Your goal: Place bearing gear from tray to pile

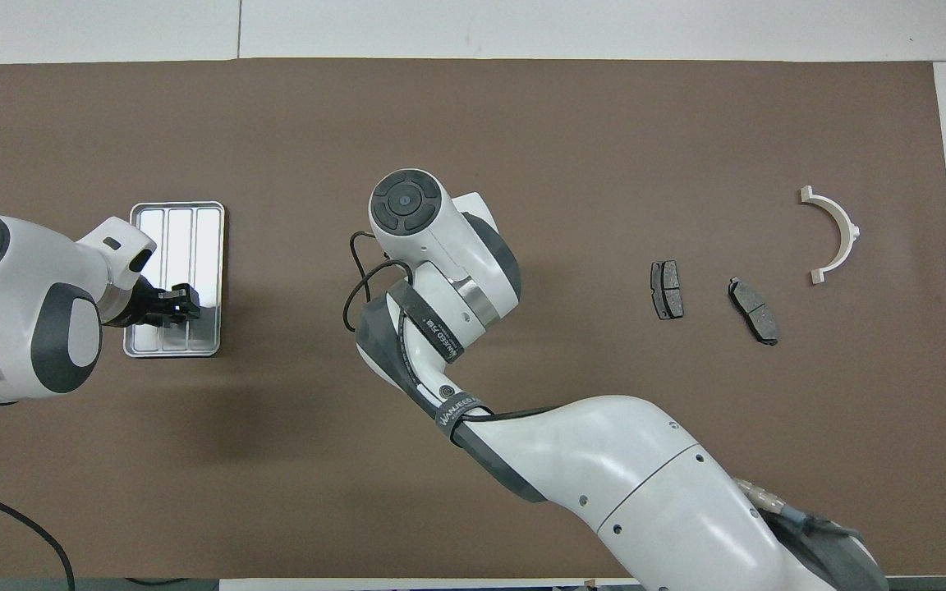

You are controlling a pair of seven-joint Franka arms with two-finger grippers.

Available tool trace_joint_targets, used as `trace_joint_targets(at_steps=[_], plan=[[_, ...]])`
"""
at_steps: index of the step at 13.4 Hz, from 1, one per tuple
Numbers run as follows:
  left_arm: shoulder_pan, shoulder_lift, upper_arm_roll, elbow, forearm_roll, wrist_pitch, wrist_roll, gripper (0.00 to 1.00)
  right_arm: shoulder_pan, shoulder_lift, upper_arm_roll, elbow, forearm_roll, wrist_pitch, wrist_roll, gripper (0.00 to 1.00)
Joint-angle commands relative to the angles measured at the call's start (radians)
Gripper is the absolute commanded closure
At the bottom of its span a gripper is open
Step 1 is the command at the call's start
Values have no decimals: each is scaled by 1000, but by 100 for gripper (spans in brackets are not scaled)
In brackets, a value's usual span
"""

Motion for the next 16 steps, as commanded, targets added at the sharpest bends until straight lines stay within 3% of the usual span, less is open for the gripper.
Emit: trace_joint_targets(at_steps=[1,2,5,7,10,12,14,16], plan=[[3,-29,-4,-44,8,29,-15,42,-11,3,4,-28,29,47,13,94],[1,-31,-4,-48,8,29,-16,44,-11,2,4,-46,27,72,7,100],[1,-32,-4,-51,8,27,-16,49,-21,-2,4,-40,24,63,-20,100],[1,-32,-4,-51,8,29,-16,55,-60,-24,4,-19,20,-20,-95,100],[1,-32,-4,-51,8,29,-19,82,-129,-127,4,18,21,-163,-270,100],[-2,-28,-4,-35,8,27,-35,95,-185,-217,4,20,24,-238,-382,100],[-10,-12,-7,46,6,-14,-103,98,-257,-280,4,20,26,-302,-559,100],[-81,20,-9,166,5,-77,-238,98,-361,-301,4,18,27,-309,-800,100]])
